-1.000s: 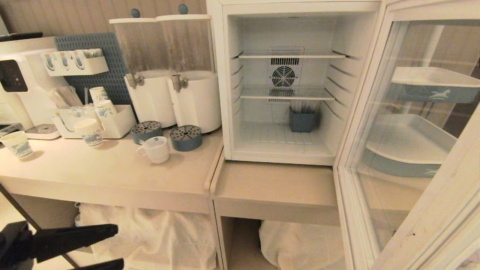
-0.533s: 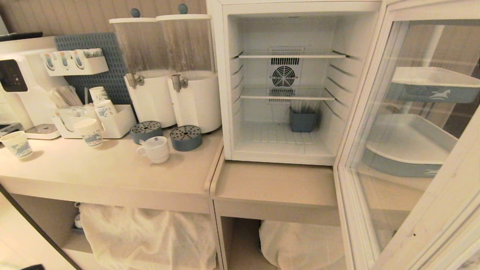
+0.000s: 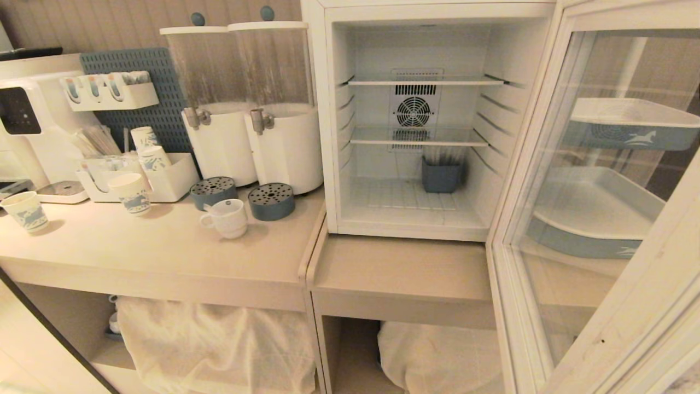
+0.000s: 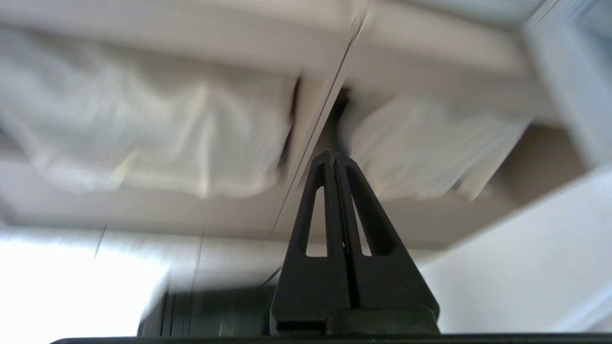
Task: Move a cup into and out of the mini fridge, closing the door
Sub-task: Put the ceramic cup in the freezer
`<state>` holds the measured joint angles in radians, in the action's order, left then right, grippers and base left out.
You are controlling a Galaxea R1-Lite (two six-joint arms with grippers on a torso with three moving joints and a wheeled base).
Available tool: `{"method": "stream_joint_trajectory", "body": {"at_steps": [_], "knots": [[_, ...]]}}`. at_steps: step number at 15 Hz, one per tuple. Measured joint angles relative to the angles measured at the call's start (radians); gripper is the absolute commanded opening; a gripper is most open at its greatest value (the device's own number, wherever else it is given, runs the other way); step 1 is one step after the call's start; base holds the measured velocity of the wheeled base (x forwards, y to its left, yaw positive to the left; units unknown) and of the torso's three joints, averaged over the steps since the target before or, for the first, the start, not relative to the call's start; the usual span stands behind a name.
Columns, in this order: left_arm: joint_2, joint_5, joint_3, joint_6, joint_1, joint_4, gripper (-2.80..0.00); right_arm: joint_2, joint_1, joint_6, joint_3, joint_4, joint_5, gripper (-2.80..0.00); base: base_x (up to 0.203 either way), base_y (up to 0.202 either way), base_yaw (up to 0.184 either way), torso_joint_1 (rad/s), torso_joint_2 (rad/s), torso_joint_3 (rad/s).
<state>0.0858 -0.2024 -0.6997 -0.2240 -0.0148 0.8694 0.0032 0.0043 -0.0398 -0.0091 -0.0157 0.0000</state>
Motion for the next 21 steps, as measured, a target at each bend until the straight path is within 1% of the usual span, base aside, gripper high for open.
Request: {"method": "stream_joint_trajectory", "body": {"at_steps": [2, 3, 4, 5, 6, 7, 8, 9, 10, 11, 12, 13, 14, 16, 17, 18, 21], "knots": [[-0.050, 0.029, -0.032, -0.027, 0.008, 0.155, -2.80, 0.000, 0.000, 0.000, 0.000, 0.002, 0.000, -2.80, 0.000, 0.000, 0.000, 0.000, 0.00, 0.000], [-0.064, 0.056, -0.019, -0.046, 0.009, 0.163, -2.80, 0.000, 0.000, 0.000, 0.000, 0.002, 0.000, -2.80, 0.000, 0.000, 0.000, 0.000, 0.00, 0.000], [-0.073, 0.092, 0.030, -0.058, 0.010, 0.126, -2.80, 0.000, 0.000, -0.001, 0.000, 0.002, 0.000, -2.80, 0.000, 0.000, 0.000, 0.000, 0.00, 0.000], [-0.079, 0.134, 0.116, -0.059, 0.011, 0.041, -2.80, 0.000, 0.000, -0.001, 0.000, 0.002, 0.000, -2.80, 0.000, 0.000, 0.000, 0.000, 0.00, 0.000], [-0.083, 0.169, 0.234, -0.049, 0.011, -0.078, -2.80, 0.000, 0.000, -0.001, 0.001, 0.002, 0.000, -2.80, 0.000, 0.000, 0.000, 0.000, 0.00, 0.000], [-0.084, 0.198, 0.362, -0.031, 0.011, -0.247, -2.80, 0.000, 0.000, -0.001, 0.001, 0.002, 0.000, -2.80, 0.000, 0.000, 0.000, 0.000, 0.00, 0.000], [-0.085, 0.211, 0.492, -0.017, 0.012, -0.446, -2.80, 0.000, 0.000, -0.001, 0.002, 0.002, 0.000, -2.80, 0.000, 0.000, 0.000, 0.000, 0.00, 0.000], [-0.085, 0.211, 0.593, -0.014, 0.012, -0.618, -2.80, 0.000, 0.000, -0.001, 0.002, 0.002, 0.000, -2.80, 0.000, 0.000, 0.000, 0.000, 0.00, 0.000], [-0.086, 0.210, 0.650, -0.014, 0.011, -0.785, -2.80, 0.000, 0.000, -0.001, 0.002, 0.001, 0.000, -2.80, 0.000, 0.000, 0.000, 0.000, 0.00, 0.000], [-0.085, 0.207, 0.672, -0.015, 0.011, -0.924, -2.80, 0.000, 0.000, -0.001, 0.002, 0.002, 0.000, -2.80, 0.000, 0.000, 0.000, 0.000, 0.00, 0.000], [-0.083, 0.205, 0.686, -0.019, 0.012, -0.988, -2.80, 0.000, 0.000, -0.001, 0.002, 0.002, 0.000, -2.80, 0.000, 0.000, 0.000, 0.000, 0.00, 0.000], [-0.080, 0.200, 0.694, -0.025, 0.012, -0.988, -2.80, 0.000, 0.000, -0.001, 0.002, 0.002, 0.000, -2.80, 0.000, 0.000, 0.000, 0.000, 0.00, 0.000], [-0.082, 0.186, 0.696, -0.042, 0.012, -0.958, -2.80, 0.000, 0.000, -0.001, 0.002, 0.002, 0.000, -2.80, 0.000, 0.000, 0.000, 0.000, 0.00, 0.000], [-0.085, 0.167, 0.698, -0.101, 0.012, -0.961, -2.80, 0.000, 0.000, 0.000, 0.001, 0.002, 0.000, -2.80, 0.000, 0.000, 0.000, 0.000, 0.00, 0.000], [-0.085, 0.169, 0.699, -0.115, 0.011, -0.961, -2.80, 0.000, 0.000, 0.000, 0.000, 0.002, 0.000, -2.80, 0.000, 0.000, 0.000, 0.000, 0.00, 0.000], [-0.085, 0.171, 0.699, -0.111, 0.011, -0.961, -2.80, 0.000, 0.000, 0.000, 0.000, 0.002, 0.000, -2.80, -0.065, 0.000, -0.001, 0.003, 0.01, 0.002], [-0.086, 0.171, 0.699, -0.061, 0.012, -0.962, -2.80, 0.000, 0.000, 0.000, 0.000, 0.002, 0.000, -2.80, -0.183, 0.000, 0.001, 0.002, 0.00, 0.000]]}}
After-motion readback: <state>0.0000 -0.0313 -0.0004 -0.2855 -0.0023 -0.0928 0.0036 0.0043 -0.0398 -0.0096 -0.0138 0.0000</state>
